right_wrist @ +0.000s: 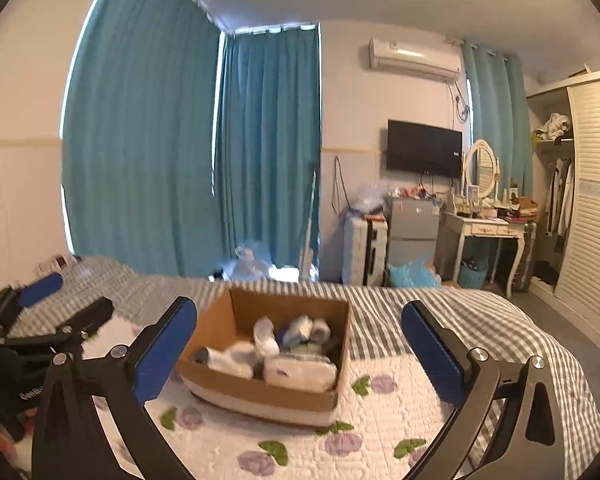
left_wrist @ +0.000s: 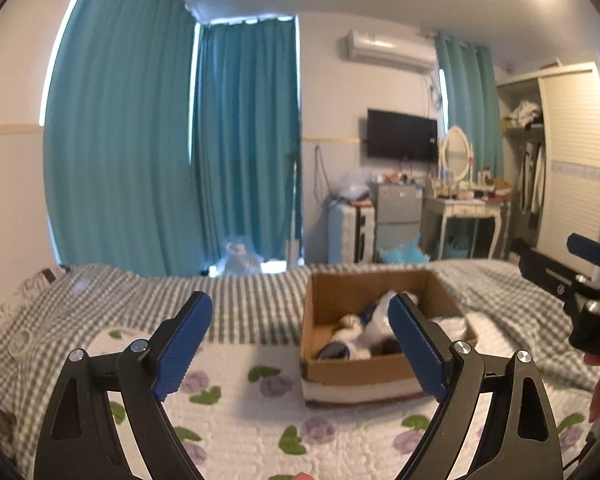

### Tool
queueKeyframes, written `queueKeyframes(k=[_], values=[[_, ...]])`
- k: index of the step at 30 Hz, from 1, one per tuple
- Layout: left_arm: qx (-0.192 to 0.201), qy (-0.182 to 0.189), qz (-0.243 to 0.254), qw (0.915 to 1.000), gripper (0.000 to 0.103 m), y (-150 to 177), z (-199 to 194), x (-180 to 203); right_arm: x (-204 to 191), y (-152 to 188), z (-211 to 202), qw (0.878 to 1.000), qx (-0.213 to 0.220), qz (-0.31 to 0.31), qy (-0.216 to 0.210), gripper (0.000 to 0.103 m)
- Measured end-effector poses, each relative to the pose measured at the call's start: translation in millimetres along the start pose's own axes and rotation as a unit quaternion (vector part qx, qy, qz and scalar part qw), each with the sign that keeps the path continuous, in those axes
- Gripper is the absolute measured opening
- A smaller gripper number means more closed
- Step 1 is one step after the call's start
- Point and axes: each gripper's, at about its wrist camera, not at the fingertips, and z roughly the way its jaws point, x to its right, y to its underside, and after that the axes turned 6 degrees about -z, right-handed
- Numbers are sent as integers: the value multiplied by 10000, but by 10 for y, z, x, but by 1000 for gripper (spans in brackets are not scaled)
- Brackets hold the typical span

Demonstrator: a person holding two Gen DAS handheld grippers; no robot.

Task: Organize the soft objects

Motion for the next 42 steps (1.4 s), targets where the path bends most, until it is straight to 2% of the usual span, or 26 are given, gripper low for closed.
queueKeyframes(k=[12, 21, 42], values=[[-38, 16, -74, 10000, 91, 70, -52, -28, 18, 208, 177, 9991, -367, 181, -82, 103], [-140, 107, -117, 9998, 91, 115, 6, -18, 22, 225, 161, 9990, -379, 225, -105, 103], [-173, 47, -140, 9997, 91, 113, -4, -11, -48, 250, 201, 9986, -486, 194, -116, 103]])
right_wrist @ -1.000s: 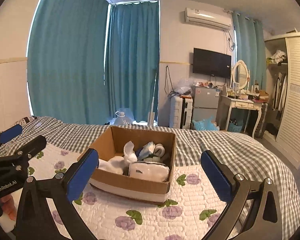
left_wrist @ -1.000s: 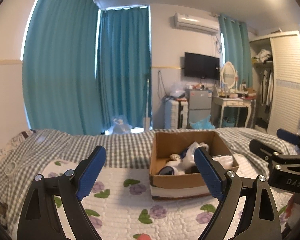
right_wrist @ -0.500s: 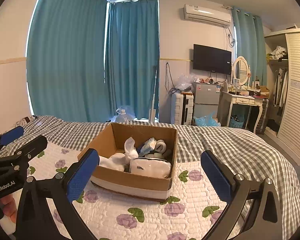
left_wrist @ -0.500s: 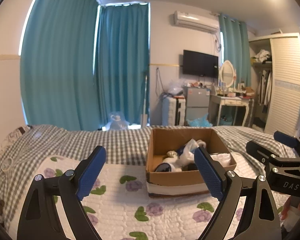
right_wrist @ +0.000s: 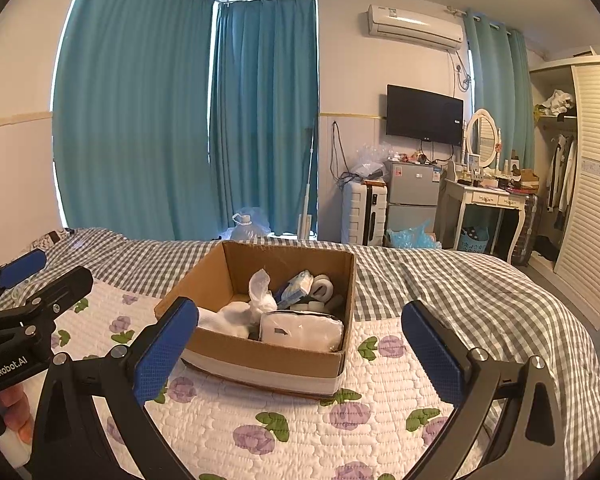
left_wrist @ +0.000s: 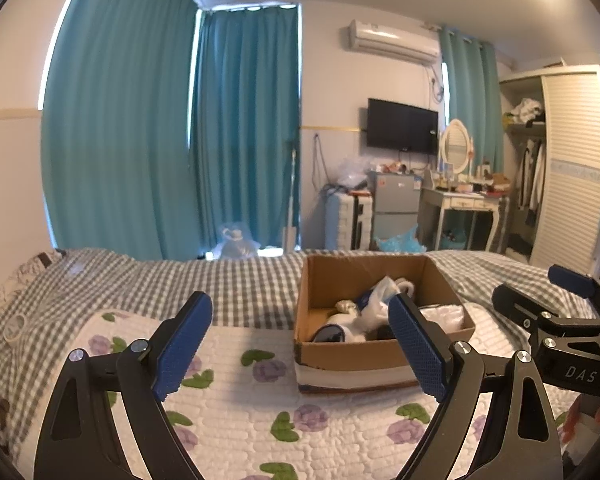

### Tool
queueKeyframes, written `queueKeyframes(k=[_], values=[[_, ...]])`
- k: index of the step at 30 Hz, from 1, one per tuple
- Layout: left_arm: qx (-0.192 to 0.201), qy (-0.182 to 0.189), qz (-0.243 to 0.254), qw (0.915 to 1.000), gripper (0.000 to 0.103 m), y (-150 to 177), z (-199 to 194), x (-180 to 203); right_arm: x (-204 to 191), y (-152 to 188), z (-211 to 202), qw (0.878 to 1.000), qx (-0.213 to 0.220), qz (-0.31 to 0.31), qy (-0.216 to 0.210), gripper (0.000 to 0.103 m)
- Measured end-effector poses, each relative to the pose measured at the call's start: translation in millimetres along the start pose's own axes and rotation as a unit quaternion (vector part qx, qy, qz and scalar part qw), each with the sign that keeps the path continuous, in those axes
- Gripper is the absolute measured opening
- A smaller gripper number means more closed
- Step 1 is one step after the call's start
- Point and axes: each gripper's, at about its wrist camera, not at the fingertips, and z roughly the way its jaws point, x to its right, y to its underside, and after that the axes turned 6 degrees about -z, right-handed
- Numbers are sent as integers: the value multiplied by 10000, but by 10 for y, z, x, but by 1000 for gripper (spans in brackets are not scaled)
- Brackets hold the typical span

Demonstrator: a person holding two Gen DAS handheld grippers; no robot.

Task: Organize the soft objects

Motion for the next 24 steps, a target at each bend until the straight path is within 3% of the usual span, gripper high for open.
queueKeyframes(k=[24], values=[[7, -14, 1, 10000, 91, 18, -9, 2, 11, 48, 16, 10000, -2, -22, 35, 103]])
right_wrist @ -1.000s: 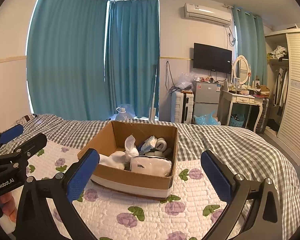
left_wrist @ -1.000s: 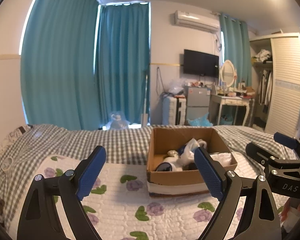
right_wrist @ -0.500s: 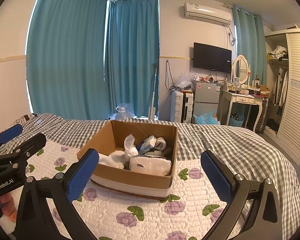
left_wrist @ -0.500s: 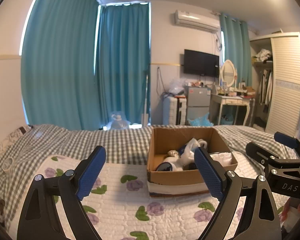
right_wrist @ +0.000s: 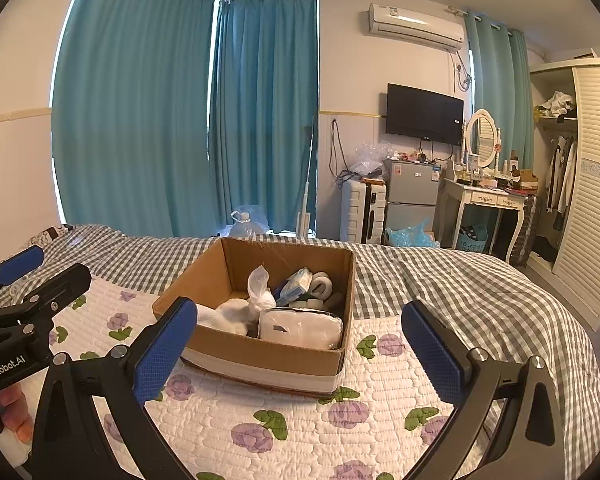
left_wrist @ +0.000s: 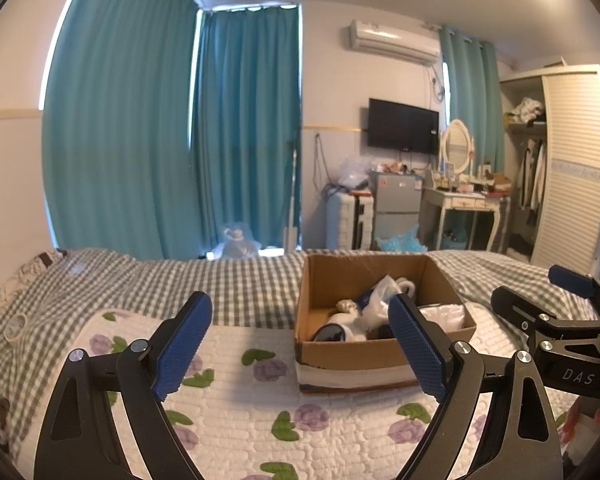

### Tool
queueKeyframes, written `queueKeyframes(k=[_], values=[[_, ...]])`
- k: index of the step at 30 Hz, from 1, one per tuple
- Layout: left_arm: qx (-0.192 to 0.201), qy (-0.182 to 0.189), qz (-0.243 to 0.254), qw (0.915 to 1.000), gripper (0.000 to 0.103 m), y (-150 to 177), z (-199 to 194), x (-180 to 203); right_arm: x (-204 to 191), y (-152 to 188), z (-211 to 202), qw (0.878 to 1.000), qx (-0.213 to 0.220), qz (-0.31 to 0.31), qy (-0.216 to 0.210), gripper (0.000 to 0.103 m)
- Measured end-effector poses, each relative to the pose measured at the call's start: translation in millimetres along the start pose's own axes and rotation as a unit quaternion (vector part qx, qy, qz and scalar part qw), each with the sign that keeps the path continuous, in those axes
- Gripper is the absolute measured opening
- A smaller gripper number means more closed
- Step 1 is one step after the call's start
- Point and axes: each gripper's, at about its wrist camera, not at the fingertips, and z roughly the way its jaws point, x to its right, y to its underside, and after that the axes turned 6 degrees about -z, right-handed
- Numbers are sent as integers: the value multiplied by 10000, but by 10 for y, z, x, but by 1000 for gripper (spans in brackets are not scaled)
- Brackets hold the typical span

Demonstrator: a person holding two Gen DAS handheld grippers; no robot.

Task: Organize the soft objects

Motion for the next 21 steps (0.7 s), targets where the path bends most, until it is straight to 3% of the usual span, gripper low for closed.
queueKeyframes(k=[21], values=[[-78, -9, -32, 10000, 91, 25, 13, 29, -2, 9, -3, 10000, -46, -19, -2, 103]])
